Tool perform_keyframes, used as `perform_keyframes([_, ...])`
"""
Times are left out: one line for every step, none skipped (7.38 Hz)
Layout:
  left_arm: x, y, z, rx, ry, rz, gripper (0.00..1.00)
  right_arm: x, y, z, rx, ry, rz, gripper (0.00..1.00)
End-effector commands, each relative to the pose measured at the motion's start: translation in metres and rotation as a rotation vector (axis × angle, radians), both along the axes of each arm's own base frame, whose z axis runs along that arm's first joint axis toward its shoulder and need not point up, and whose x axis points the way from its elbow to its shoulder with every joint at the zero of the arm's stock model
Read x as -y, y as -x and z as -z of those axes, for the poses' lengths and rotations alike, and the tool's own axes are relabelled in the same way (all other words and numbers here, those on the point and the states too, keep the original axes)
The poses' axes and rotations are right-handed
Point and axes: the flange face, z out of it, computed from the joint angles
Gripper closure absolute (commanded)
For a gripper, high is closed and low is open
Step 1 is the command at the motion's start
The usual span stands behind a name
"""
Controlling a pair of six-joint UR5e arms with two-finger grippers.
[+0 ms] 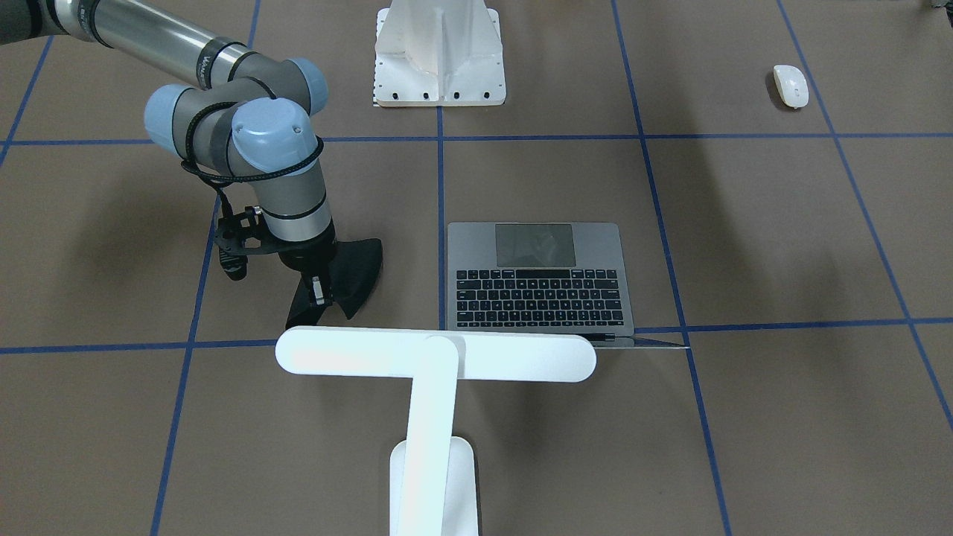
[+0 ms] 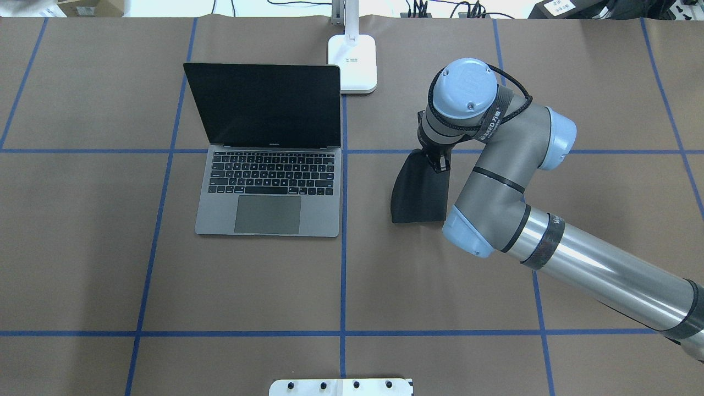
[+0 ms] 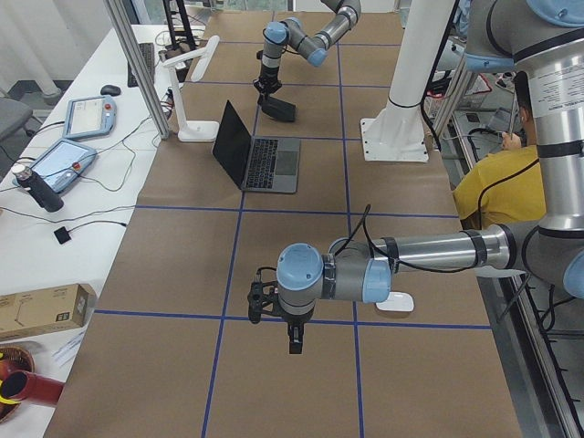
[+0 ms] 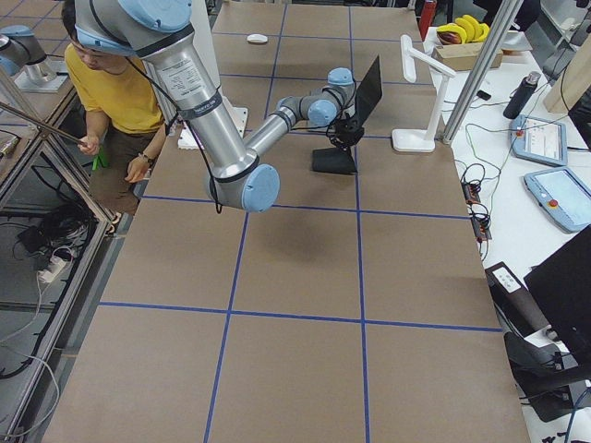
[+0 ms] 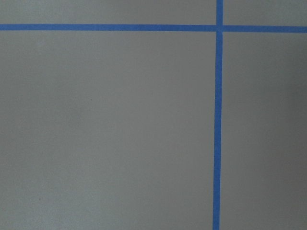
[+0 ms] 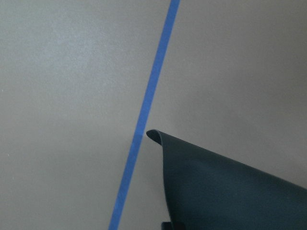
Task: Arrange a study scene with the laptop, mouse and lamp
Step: 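Move the mouse pad with the right gripper next to the laptop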
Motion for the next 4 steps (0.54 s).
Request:
perform_keyframes([0.0,0.0,0.0,0.0,0.0,0.0,0.0,0.009,0.004,0.008,0.006,-0.015,-0.028,1.0])
perform_keyframes([0.0,0.0,0.0,0.0,0.0,0.0,0.0,0.008,0.014,0.025,0.034,0.008,-0.059,1.0])
perform_keyframes([0.0,0.0,-0.001,0.0,0.002,0.0,0.0,0.005,0.034,0.044,0.049,0.015,-0.062,1.0])
perform_keyframes([-0.001,0.0,-0.003,0.0,0.006,0.0,0.0,-0.004,0.05,0.06,0.059,0.011,-0.092,1.0])
